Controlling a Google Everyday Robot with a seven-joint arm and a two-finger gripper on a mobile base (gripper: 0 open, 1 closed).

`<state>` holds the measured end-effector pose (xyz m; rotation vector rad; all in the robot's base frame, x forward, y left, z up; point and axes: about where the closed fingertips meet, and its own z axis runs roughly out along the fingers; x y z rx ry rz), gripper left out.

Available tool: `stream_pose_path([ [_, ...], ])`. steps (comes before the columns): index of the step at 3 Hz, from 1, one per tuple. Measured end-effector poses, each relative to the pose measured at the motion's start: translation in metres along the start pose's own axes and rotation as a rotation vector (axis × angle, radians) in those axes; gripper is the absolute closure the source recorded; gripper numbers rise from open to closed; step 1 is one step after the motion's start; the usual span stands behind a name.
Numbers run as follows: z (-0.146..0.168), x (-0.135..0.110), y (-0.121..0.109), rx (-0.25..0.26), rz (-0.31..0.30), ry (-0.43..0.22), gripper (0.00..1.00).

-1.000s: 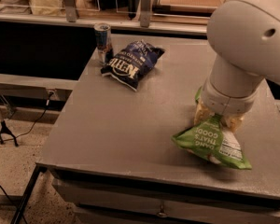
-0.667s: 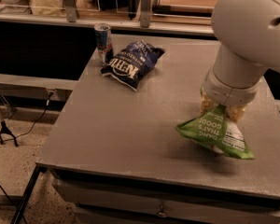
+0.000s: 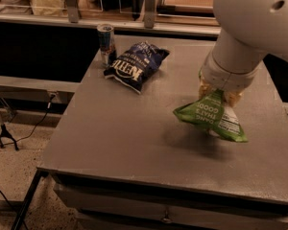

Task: Move green rice chip bag near blue chip bag

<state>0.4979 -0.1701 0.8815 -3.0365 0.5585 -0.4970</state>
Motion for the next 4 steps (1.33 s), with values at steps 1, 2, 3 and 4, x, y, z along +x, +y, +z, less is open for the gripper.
stream_pose_path([
  [1, 0.0, 0.013, -0.014, 0.031, -0.004, 0.031, 1.0],
  [2, 0.003, 0.028, -0.03, 0.064, -0.004, 0.068, 1.0],
  [3, 0.01, 0.041, -0.035, 0.097, 0.008, 0.078, 1.0],
  [4, 0.014, 0.054, -0.044, 0.183, 0.026, 0.068, 1.0],
])
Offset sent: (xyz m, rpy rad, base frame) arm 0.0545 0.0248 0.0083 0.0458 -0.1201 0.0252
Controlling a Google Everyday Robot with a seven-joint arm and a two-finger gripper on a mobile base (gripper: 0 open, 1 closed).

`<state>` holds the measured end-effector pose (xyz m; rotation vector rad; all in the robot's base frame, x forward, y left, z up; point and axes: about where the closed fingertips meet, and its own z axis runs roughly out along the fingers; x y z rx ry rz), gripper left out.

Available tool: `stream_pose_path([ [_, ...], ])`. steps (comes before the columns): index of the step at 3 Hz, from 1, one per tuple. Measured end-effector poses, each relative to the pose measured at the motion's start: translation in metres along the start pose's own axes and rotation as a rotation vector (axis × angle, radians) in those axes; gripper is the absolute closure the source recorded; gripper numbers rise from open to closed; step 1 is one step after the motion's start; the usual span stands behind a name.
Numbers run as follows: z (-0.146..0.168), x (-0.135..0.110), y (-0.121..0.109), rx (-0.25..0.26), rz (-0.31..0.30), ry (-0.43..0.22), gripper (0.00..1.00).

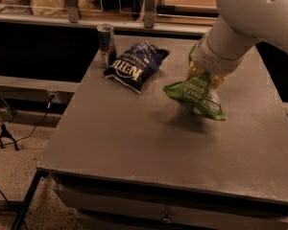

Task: Move green rice chip bag near blue chip bag

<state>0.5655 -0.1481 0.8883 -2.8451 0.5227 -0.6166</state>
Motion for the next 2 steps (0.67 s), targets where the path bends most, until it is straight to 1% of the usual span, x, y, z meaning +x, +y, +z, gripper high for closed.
stream_pose_path([
  [1, 0.005, 0.011, -0.015, 0.123, 0.03, -0.036, 1.0],
  [2, 0.004, 0.016, -0.026, 0.166, 0.034, -0.057, 1.0],
])
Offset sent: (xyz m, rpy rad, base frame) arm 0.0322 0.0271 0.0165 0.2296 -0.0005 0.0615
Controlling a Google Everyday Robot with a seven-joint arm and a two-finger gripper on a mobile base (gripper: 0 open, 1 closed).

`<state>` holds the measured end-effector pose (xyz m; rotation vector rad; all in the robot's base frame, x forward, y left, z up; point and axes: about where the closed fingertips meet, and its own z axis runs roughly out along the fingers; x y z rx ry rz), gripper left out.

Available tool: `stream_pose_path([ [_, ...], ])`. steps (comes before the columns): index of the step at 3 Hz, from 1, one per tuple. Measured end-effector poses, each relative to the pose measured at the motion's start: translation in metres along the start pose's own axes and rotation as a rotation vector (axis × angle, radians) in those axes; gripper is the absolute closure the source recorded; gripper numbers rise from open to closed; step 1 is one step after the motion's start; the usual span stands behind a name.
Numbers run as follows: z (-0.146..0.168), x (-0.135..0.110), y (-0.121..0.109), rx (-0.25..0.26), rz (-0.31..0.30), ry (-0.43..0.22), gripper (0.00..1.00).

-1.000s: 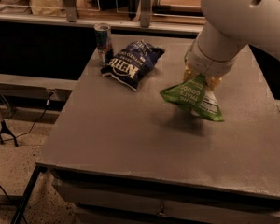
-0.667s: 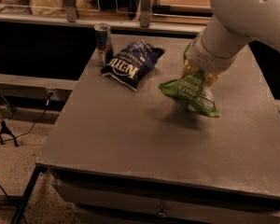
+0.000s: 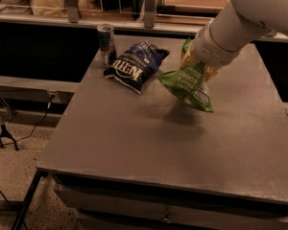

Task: Move green rice chip bag near blue chip bag

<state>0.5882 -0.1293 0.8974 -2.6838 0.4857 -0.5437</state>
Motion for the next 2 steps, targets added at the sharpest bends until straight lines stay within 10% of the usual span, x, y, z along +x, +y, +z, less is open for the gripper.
stream_pose_path([
  [2, -0.0089, 0.007, -0.0113, 0.042, 0.002, -0.03, 1.0],
])
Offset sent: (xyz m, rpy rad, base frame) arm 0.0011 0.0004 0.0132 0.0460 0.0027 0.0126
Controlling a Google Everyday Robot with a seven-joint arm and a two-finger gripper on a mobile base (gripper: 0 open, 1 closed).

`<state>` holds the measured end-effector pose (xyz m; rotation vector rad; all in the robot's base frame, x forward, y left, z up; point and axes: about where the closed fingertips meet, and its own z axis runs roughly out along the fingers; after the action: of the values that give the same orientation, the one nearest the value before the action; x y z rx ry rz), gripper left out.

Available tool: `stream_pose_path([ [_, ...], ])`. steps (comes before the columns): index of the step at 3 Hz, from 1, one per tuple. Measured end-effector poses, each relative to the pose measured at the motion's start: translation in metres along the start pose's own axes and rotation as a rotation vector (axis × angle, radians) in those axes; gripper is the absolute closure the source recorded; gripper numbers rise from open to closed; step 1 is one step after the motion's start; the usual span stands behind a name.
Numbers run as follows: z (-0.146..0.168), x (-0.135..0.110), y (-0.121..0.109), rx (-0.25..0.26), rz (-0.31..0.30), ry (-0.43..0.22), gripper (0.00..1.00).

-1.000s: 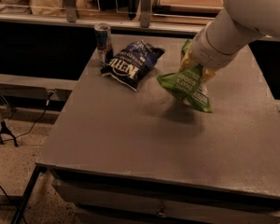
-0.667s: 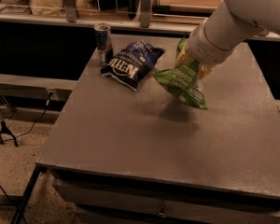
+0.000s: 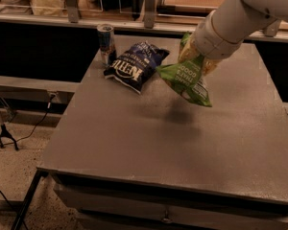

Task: Move green rice chip bag near blue chip bag

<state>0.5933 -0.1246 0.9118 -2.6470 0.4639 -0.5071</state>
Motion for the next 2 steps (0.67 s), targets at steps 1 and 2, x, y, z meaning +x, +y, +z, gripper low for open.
stream_pose_path([
  [1, 0.015, 0.01, -0.005, -0.007, -0.008, -0.004, 1.0],
  [2, 0.037, 0.024, -0.006, 0.004, -0.008, -0.013, 1.0],
])
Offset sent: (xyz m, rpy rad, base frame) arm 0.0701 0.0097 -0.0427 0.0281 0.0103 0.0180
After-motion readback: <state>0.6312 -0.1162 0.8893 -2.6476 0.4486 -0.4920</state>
